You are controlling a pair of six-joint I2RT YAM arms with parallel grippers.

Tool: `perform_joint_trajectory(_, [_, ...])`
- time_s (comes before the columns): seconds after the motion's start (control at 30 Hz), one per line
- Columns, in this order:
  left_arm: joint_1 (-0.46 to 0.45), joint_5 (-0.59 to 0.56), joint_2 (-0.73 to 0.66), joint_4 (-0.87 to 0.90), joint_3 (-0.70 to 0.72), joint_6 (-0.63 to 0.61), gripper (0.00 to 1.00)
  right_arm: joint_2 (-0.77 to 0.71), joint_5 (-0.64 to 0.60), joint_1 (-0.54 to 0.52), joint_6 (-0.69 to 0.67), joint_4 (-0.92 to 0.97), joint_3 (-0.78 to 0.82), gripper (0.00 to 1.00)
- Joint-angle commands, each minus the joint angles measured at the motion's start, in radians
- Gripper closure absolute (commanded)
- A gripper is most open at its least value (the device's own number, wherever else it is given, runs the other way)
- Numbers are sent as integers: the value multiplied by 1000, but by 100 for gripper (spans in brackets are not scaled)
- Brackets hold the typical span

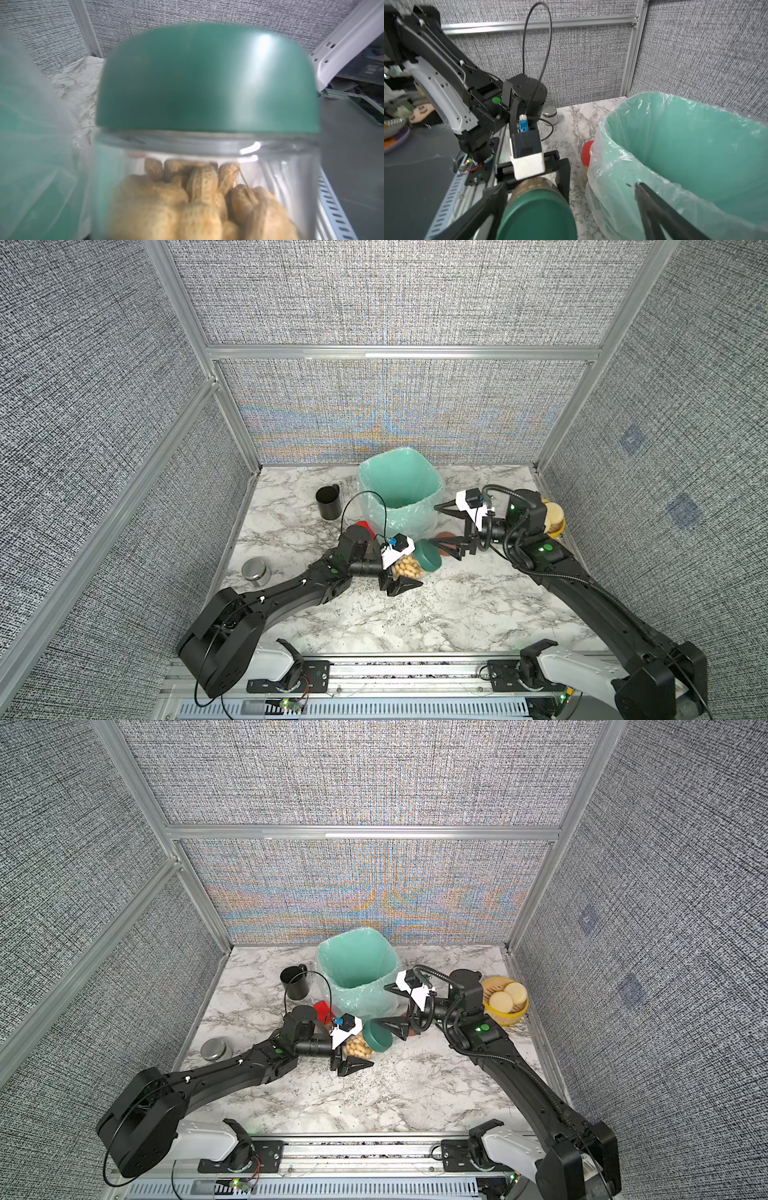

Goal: Empty moldy peanuts from jars
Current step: Unscrew the lid from the jar.

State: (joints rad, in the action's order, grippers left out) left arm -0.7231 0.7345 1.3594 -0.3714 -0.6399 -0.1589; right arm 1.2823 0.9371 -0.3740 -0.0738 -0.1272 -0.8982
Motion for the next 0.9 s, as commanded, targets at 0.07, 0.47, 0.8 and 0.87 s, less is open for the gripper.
perform_joint_trajectory(0.07, [2, -142, -4, -130, 5, -7, 100, -9, -120, -23, 361, 6, -6, 2])
perform_joint_trajectory(0.47, [2, -207, -3, -181, 17, 2, 100, -21, -218, -91, 779, -141, 181, 2])
perform_joint_trajectory(0.8, [2, -211, -20, -178, 29, -1, 100, 72, -264, -139, 779, -89, 139, 2])
perform_joint_trajectory(0.87, [2, -215, -23, -179, 30, -2, 100, 72, -278, -138, 774, -73, 140, 2])
